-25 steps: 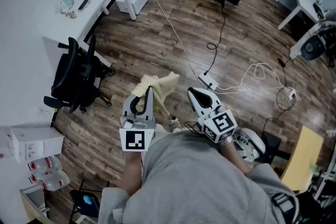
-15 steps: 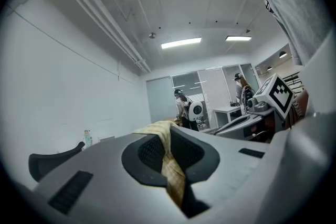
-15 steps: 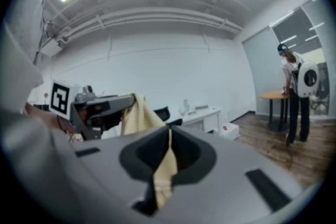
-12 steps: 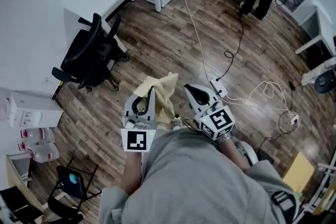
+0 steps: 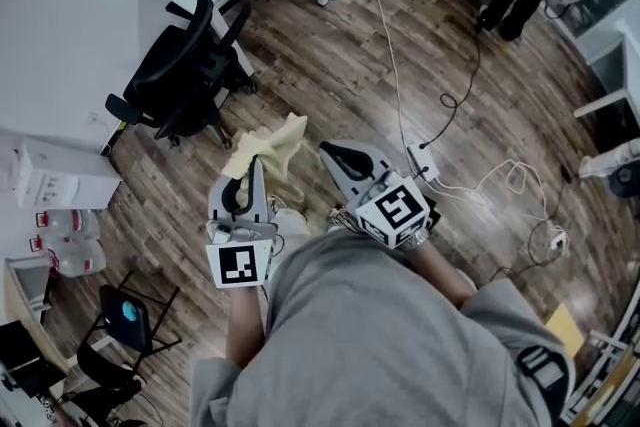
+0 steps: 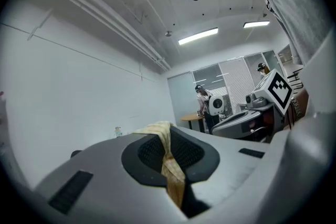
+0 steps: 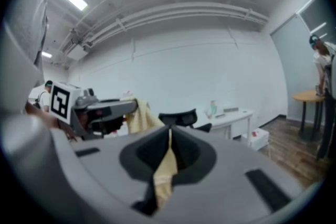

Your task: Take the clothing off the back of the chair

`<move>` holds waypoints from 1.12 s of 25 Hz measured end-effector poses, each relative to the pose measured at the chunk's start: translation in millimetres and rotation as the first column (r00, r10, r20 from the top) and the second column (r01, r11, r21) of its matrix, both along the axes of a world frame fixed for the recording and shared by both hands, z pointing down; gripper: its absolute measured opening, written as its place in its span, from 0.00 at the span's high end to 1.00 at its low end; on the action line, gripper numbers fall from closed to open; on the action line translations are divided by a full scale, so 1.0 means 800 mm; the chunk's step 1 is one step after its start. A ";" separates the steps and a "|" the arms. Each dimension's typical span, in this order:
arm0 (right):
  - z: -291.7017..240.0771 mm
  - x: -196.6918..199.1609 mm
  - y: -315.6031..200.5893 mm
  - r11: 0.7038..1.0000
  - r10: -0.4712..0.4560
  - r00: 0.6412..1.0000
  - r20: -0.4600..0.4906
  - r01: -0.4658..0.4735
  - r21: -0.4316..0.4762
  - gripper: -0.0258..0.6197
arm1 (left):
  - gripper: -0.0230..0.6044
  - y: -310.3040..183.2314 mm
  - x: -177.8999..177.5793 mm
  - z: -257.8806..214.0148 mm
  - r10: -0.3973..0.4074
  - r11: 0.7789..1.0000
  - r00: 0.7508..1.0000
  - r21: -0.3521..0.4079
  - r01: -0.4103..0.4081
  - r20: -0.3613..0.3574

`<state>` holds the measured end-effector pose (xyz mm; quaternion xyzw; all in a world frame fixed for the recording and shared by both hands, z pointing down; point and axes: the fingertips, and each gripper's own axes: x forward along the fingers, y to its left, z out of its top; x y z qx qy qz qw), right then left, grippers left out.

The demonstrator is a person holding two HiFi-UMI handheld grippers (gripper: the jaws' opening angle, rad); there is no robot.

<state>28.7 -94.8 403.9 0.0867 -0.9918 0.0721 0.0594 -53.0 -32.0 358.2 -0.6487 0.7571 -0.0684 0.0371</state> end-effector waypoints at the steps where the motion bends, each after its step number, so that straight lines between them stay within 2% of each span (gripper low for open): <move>1: -0.003 -0.007 0.003 1.000 -0.018 1.000 0.001 0.018 0.005 0.91 | 0.89 0.004 -0.005 -0.003 -0.016 1.000 1.000 0.004 0.016 0.005; 8: -0.036 -0.054 0.029 0.991 -0.123 0.992 0.026 0.122 0.053 0.91 | 0.89 0.024 -0.036 -0.016 -0.090 0.996 0.996 0.019 0.090 0.022; 15: -0.062 -0.078 0.049 0.976 -0.198 0.979 0.047 0.193 0.106 0.91 | 0.89 0.024 -0.040 -0.026 -0.096 0.995 0.995 0.032 0.095 0.028; 20: -0.083 -0.079 0.042 0.978 -0.180 0.981 0.078 0.170 0.121 0.91 | 0.89 0.025 -0.042 -0.037 -0.088 0.994 0.996 0.062 0.086 0.034; 28: -0.084 -0.081 0.022 0.988 -0.141 0.986 0.090 0.134 0.078 0.91 | 0.89 0.022 -0.048 -0.052 -0.076 0.994 0.997 0.086 0.074 0.025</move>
